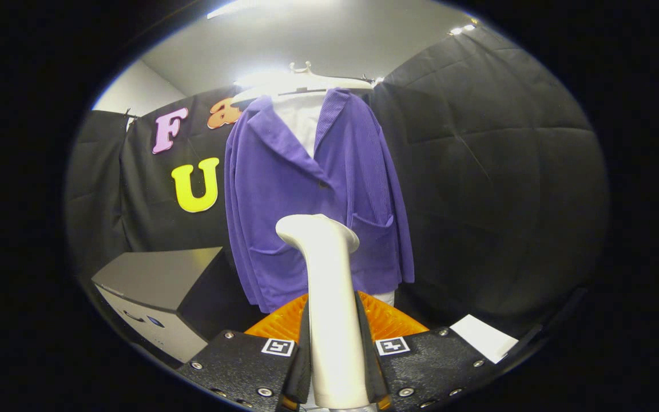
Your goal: Iron the clothes twice with a garment steamer, once on the left side and once on the right side.
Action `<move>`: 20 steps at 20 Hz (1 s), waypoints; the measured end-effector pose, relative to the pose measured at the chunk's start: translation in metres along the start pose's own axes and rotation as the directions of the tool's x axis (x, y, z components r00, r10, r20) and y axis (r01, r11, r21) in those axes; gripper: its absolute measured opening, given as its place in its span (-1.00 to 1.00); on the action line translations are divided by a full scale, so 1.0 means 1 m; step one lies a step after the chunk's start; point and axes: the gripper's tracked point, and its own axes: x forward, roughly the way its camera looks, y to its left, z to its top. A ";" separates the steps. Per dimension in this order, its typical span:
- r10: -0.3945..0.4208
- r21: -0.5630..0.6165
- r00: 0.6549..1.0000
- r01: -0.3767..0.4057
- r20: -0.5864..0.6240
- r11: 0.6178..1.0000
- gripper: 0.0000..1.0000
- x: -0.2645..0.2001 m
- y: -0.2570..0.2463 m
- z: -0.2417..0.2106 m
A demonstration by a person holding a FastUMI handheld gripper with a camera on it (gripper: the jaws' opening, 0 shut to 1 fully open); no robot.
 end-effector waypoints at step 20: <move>-0.004 0.070 0.965 -0.015 0.264 0.997 -0.26 0.077 -0.025 0.149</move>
